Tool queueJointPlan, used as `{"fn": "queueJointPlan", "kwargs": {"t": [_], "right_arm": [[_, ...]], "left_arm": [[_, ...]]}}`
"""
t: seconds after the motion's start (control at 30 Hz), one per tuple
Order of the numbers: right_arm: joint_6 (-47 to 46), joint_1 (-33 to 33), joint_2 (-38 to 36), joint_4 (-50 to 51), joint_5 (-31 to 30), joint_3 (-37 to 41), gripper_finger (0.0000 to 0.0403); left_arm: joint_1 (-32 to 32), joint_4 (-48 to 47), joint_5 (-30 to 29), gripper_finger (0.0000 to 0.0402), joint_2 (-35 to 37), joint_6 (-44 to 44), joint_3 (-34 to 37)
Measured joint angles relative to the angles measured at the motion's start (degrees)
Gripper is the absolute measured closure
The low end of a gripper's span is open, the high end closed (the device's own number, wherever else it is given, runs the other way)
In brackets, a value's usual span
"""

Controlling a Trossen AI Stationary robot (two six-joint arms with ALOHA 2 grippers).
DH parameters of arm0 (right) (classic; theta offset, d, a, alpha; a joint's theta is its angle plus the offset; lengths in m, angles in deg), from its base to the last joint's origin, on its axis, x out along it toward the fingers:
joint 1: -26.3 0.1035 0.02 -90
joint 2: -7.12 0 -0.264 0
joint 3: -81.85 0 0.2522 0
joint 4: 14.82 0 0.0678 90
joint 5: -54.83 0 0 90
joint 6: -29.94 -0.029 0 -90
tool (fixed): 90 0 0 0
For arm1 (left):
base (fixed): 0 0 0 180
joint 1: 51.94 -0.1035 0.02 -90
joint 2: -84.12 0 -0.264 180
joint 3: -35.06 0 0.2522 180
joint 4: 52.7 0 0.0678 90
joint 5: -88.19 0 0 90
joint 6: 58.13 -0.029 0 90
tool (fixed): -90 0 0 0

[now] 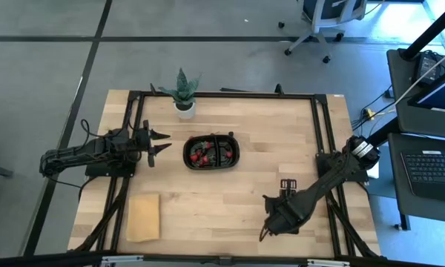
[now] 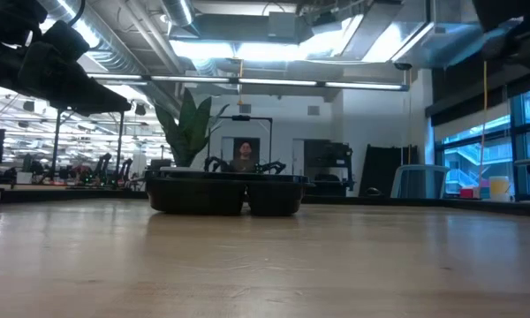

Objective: Pick and placing Produce into tupperware
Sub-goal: Put the black cherry into the black bin

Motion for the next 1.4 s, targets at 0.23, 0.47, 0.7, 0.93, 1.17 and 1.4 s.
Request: {"fn": "queueJointPlan", "kwargs": {"t": [0.23, 0.47, 0.7, 0.93, 1.17, 1.4], "right_arm": [[9.2, 0.1, 0.0, 0.4, -2.1, 0.0, 0.0205], [13.2, 0.1, 0.0, -1.0, -2.3, 6.7, 0.0205], [15.0, 0.0, 0.0, -11.0, -2.3, 12.9, 0.0205], [17.2, 0.0, 0.0, -17.8, -2.2, 14.7, 0.0205], [17.9, -1.4, -0.4, -24.7, -0.7, 18.4, 0.0205], [16.6, -1.8, -0.2, -24.2, -0.5, 17.9, 0.0205]], "left_arm": [[0.0, 0.0, 0.0, 0.0255, 0.0, 1.3, 0.0], [0.0, 0.0, 0.0, 0.0255, 0.0, 1.5, 0.0], [0.0, 0.0, 0.0, 0.0255, 0.0, 1.5, 0.0], [0.0, 0.0, 0.0, 0.0255, 0.0, 1.5, 0.0], [0.0, 0.0, 0.0, 0.0255, 0.0, 1.5, 0.0], [0.0, 0.0, 0.0, 0.0255, 0.0, 1.5, 0.0]]}}
